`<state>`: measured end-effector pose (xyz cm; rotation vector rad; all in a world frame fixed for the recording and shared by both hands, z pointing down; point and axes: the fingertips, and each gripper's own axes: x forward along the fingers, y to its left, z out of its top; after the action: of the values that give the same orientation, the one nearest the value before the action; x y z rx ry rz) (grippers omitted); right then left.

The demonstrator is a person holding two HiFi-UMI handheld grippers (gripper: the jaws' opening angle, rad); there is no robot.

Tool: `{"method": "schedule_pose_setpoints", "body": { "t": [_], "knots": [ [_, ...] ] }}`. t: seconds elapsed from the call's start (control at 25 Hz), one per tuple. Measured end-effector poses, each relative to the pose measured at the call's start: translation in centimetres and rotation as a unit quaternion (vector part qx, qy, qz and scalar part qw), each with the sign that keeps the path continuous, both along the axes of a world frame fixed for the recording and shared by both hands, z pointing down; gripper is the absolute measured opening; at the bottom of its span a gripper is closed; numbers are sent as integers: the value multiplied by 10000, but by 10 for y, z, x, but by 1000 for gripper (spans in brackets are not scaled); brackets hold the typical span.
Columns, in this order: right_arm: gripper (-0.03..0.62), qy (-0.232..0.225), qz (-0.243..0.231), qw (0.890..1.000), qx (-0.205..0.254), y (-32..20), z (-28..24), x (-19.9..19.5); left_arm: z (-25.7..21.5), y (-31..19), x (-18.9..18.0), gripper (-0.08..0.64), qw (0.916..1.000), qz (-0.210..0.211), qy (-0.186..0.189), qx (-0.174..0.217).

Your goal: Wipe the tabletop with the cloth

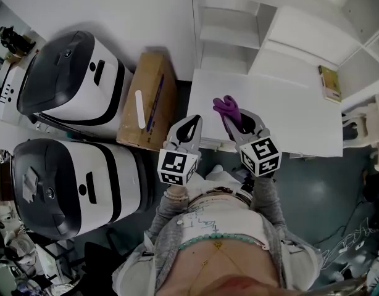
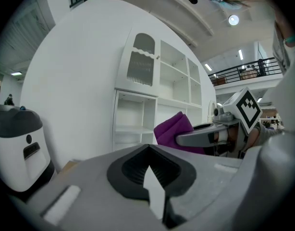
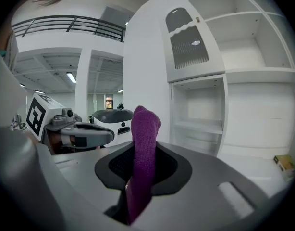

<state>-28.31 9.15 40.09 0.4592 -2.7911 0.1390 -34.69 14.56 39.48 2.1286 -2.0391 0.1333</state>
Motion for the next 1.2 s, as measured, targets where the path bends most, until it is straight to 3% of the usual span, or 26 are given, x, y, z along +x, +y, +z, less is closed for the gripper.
{"method": "schedule_pose_setpoints", "body": {
  "t": [0.24,0.52,0.96,1.2],
  "knots": [
    [94,42,-262,9996,-92,-13,7,-11,11,-3,-3,0,9996,-213,87,-159],
    [92,108,-246,9994,-215,-27,18,-37,18,-7,-34,0,9988,-395,-60,-273],
    [92,382,-18,9988,-289,-65,41,-92,29,-37,-79,0,9990,4,-39,-440],
    [92,585,37,9971,-489,-82,71,-127,40,-37,-113,0,9986,-8,10,-523]
  ]
}}
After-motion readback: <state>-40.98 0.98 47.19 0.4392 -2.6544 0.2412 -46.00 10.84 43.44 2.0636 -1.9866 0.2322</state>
